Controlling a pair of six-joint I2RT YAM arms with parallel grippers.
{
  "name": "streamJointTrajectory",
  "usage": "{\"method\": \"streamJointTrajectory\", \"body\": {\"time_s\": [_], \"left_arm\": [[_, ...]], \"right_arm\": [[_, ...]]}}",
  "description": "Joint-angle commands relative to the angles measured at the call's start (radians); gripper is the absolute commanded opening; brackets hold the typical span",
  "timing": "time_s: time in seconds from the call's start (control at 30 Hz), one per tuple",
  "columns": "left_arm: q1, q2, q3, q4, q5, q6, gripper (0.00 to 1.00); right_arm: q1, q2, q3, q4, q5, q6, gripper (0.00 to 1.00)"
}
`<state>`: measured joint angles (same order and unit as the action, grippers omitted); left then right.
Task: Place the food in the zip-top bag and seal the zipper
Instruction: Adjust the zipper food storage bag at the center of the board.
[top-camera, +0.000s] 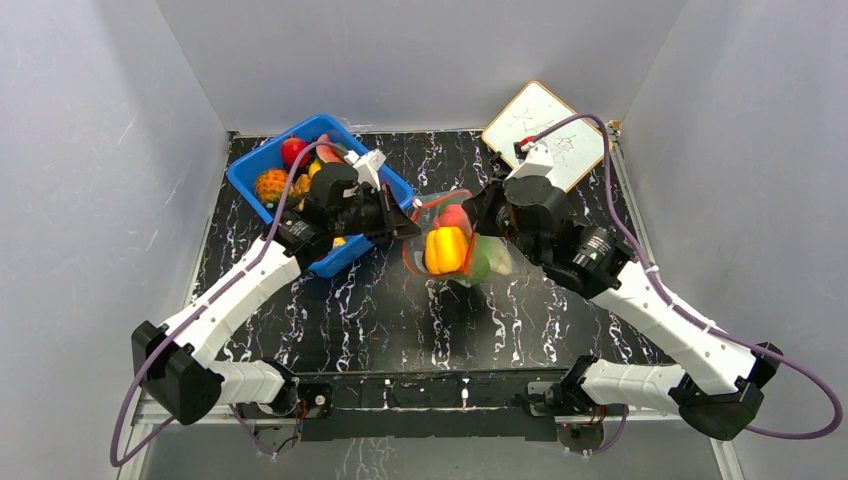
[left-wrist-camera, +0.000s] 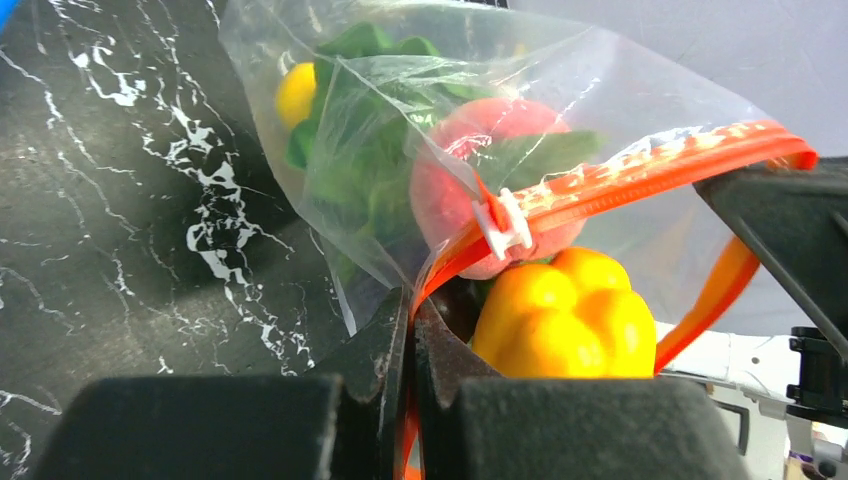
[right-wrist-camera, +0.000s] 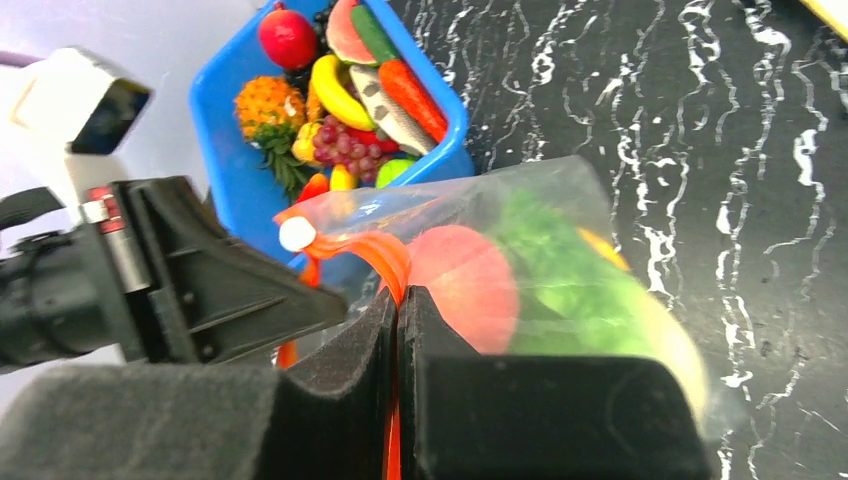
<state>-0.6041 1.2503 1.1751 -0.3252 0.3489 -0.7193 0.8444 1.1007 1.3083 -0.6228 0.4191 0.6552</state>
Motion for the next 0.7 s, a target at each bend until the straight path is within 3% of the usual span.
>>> {"method": "streamJointTrajectory", "body": {"time_s": [0.0,0.17,0.3,0.47,0.67], "left_arm": [[0.000,-0.008,-0.024,0.103,0.094,-0.066,0.00],[0.001,-0.016,0.052,0.038,0.096,-0.048,0.00],[0.006,-0.019,0.023,0.082,0.128,-0.090,0.00],[0.011,0.018,0.030,0.082,0.126,-0.073,0.00],[0.005,0.040,0.022,0.147,0.183,-0.107,0.00]], "right_arm": [[0.002,-0.004,-0.020,0.124,-0.091,0.036,0.00],[-0.024,0.054,0.003,0.023,0.116,-0.008,0.00],[-0.057,0.079,0.059,-0.051,0.173,-0.032,0.00],[-0.057,0.065,0.093,-0.027,-0.038,-0.011,0.00],[-0.057,0.009,0.040,0.075,-0.107,0.093,0.00]]}}
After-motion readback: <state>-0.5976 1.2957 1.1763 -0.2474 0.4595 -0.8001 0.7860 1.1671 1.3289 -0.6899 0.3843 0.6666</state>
